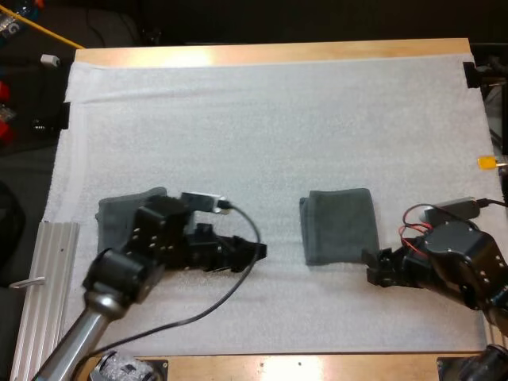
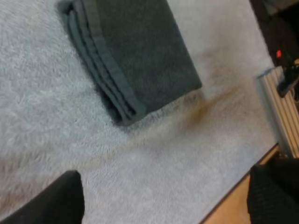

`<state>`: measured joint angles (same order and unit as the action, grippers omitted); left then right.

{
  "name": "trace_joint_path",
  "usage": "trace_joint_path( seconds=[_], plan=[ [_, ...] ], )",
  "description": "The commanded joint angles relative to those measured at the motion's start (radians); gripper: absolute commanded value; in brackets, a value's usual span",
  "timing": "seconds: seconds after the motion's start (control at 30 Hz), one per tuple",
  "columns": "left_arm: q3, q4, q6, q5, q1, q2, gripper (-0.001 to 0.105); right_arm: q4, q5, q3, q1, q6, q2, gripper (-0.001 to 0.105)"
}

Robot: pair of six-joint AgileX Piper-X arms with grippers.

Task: Pick towel from pile, fold and stack

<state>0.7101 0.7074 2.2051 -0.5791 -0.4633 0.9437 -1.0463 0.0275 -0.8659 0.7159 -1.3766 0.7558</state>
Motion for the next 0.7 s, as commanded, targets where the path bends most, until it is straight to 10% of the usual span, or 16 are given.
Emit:
trace_joint_path(
  seconds=[0.0, 0.67],
  plan=[
    [0.006, -0.052, 0.038, 0.046, -0.023, 0.018, 0.07, -0.023, 0.015, -0.004, 0.0, -0.012, -0.013, 0.069],
    [0.006, -0.385, 0.256, 0.103, -0.11, 0.454, 0.061, -0.113, 0.022, -0.004, 0.0, -0.019, -0.038, 0.069]
  ],
)
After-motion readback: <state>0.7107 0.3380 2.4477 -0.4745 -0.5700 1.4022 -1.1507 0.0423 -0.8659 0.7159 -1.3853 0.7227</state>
